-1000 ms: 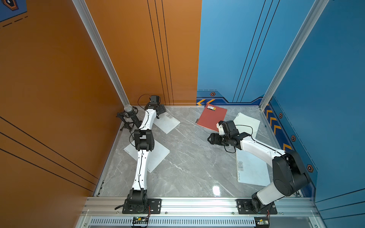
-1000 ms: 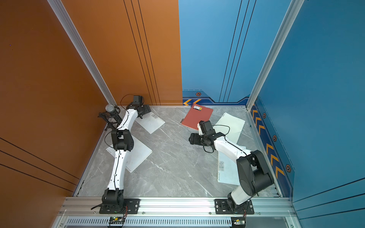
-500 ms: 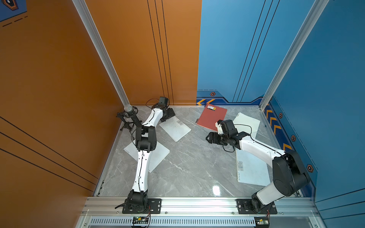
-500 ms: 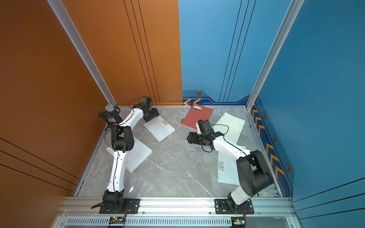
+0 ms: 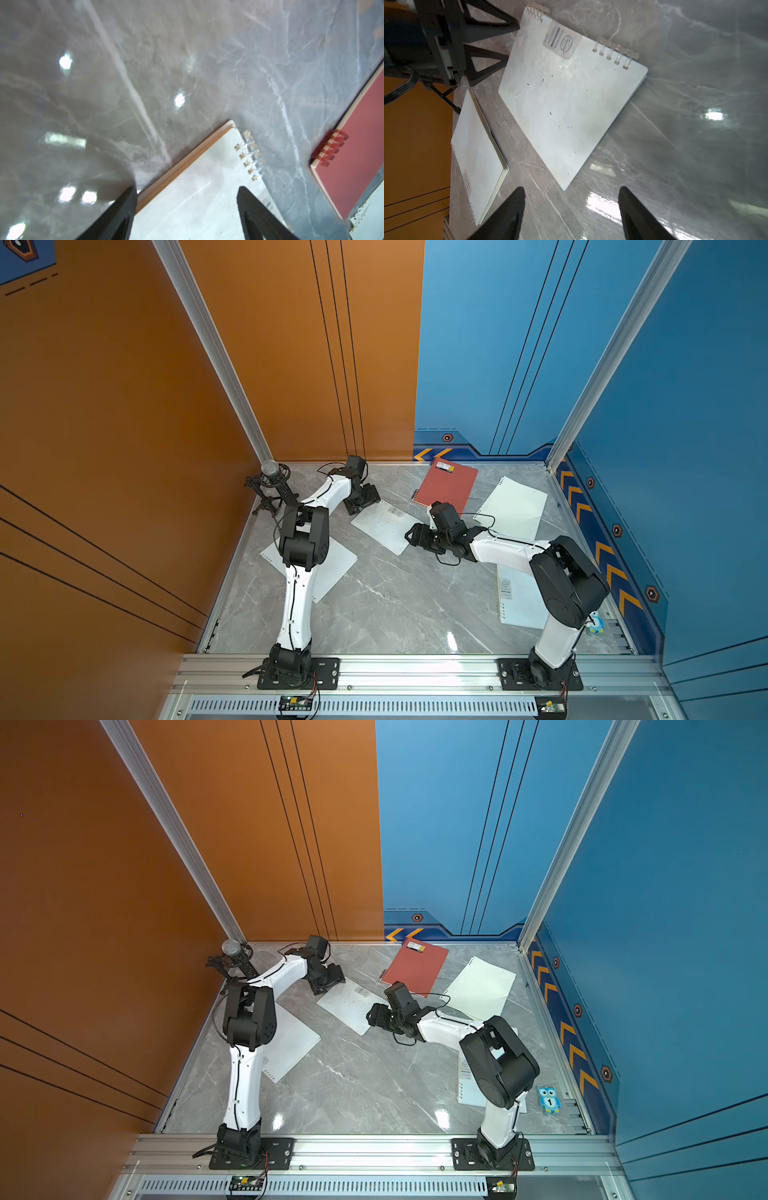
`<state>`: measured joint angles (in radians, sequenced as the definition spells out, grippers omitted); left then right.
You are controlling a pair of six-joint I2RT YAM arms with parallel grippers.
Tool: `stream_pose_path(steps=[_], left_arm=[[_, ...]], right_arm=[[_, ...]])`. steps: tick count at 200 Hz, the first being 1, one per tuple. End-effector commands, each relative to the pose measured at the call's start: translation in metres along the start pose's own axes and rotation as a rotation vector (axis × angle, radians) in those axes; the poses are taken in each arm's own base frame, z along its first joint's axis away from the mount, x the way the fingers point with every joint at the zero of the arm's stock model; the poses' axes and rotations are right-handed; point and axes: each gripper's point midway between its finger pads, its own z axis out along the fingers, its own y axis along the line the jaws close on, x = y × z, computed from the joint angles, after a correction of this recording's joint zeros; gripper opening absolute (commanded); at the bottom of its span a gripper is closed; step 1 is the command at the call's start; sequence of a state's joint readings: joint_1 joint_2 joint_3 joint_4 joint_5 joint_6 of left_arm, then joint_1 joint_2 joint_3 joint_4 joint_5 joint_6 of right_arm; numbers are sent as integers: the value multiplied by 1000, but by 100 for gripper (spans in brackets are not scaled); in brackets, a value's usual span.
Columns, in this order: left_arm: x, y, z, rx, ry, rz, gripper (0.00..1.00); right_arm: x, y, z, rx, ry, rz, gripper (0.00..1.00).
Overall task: Tear off pages from different notebooks
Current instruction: Adjust the notebook at the center of the board.
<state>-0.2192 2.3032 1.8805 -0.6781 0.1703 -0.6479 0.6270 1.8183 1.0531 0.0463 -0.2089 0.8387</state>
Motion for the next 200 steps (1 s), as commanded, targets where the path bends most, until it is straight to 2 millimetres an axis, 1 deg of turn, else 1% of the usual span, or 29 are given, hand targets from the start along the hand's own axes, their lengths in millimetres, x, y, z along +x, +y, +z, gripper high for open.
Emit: stream_pose_path(steps=[1,10,36,48,57,65,82,98,112,119,120,122,128,135,141,144,148,161,168,178,190,200], left_arm=[[52,-1,-2,-29,126,40,79],[65,-5,-3,-28,144,63,80],[104,-15,-8,-43,183,111,79],[123,-17,-16,-68,181,130,79],[137,-16,-24,-104,159,143,78],[153,-18,-31,-133,140,166,78],[188,-27,-49,-153,108,212,78],[220,-35,-59,-147,112,254,78],[238,-35,-69,-136,118,262,78],[243,-33,-75,-131,113,263,79],[244,-33,-76,-130,113,264,79],[245,-32,-78,-127,111,263,79],[245,-30,-84,-120,105,260,81],[244,-27,-92,-109,93,251,85],[241,-25,-100,-96,79,243,85],[239,-24,-104,-90,69,240,90],[235,-24,-110,-81,52,239,91],[215,-19,-126,-78,-25,234,97],[202,-12,-130,-90,-60,221,100],[182,-2,-131,-115,-89,195,99],[157,8,-124,-150,-106,175,99],[137,9,-116,-164,-107,167,99]], right_arm=[[-24,-10,5,24,-81,75,73],[-25,-18,9,39,-81,87,73],[-32,-27,15,43,-75,99,73],[-37,-30,18,44,-68,98,72],[-41,-28,21,36,-57,84,72],[-44,-25,24,34,-36,64,72],[-51,-15,29,22,1,15,73],[-59,-9,35,26,21,-23,73],[-67,-5,40,16,29,-40,73],[-76,0,37,-4,23,-42,73],[-75,-3,41,2,31,-38,72],[-74,-7,44,8,41,-33,72],[-78,-8,45,6,43,-27,72],[-85,-10,40,8,36,-23,71],[-90,-13,34,18,24,-23,71],[-89,-16,34,27,25,-23,71],[-96,-12,22,27,-1,-29,72],[-99,-21,1,71,-35,-30,72],[-95,-26,-7,89,-44,-22,72],[-84,-33,-15,108,-44,-1,72],[-65,-36,-19,106,-32,16,71],[-49,-36,-22,104,-27,23,71]])
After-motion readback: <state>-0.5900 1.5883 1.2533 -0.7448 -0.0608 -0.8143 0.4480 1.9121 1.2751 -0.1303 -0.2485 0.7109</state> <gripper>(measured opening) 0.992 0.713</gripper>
